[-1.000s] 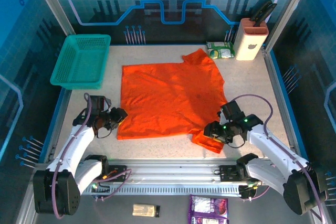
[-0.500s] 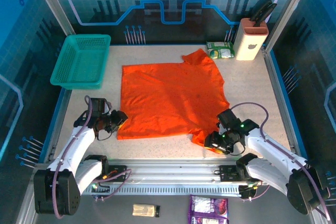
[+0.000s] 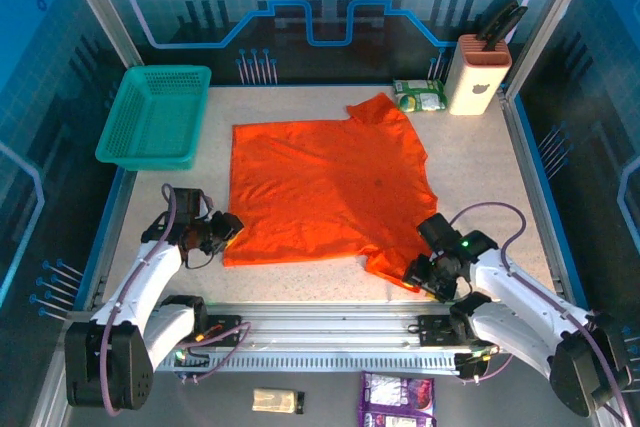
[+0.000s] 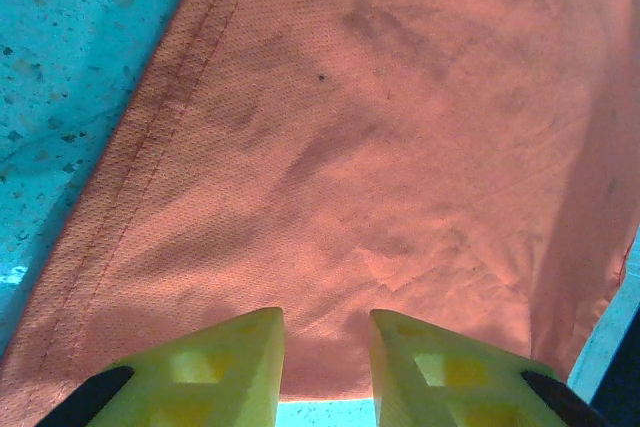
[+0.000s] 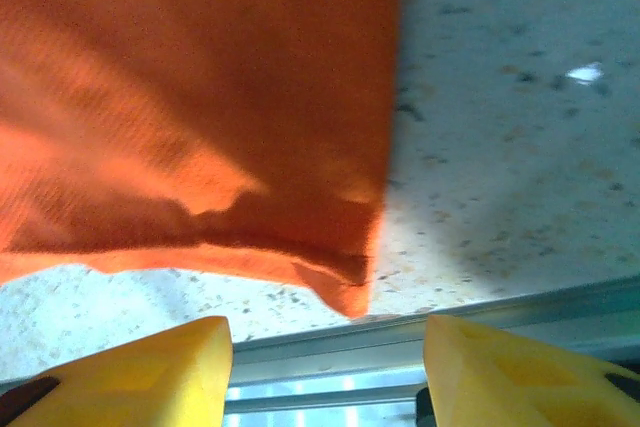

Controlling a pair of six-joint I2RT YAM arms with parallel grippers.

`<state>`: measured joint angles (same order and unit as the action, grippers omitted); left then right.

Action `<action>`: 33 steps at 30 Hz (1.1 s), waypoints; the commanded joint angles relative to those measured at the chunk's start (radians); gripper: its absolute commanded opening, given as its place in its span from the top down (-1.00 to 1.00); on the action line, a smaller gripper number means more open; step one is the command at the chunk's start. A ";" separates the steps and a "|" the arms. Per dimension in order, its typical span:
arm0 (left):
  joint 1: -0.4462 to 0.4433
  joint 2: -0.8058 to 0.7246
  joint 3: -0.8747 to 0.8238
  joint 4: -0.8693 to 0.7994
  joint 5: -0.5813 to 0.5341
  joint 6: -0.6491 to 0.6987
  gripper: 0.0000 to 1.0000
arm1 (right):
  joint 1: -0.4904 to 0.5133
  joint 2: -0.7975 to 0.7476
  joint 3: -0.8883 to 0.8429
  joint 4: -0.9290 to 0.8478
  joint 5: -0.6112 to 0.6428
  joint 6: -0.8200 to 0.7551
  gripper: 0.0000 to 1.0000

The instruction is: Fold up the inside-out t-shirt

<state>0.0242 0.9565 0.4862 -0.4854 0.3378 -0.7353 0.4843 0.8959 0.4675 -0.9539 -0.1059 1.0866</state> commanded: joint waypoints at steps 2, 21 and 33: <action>0.010 0.002 -0.002 -0.018 0.021 -0.021 0.42 | 0.008 0.003 0.012 -0.067 0.070 0.116 -0.03; 0.010 -0.035 -0.005 -0.036 0.024 -0.016 0.46 | -0.021 -0.054 -0.092 0.034 0.041 0.273 0.51; 0.009 -0.033 -0.006 -0.033 0.024 -0.021 0.47 | -0.043 -0.096 -0.094 0.039 0.040 0.280 0.53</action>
<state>0.0246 0.9348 0.4862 -0.4927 0.3378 -0.7357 0.4557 0.8043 0.3847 -0.8989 -0.0669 1.3464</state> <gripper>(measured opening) 0.267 0.229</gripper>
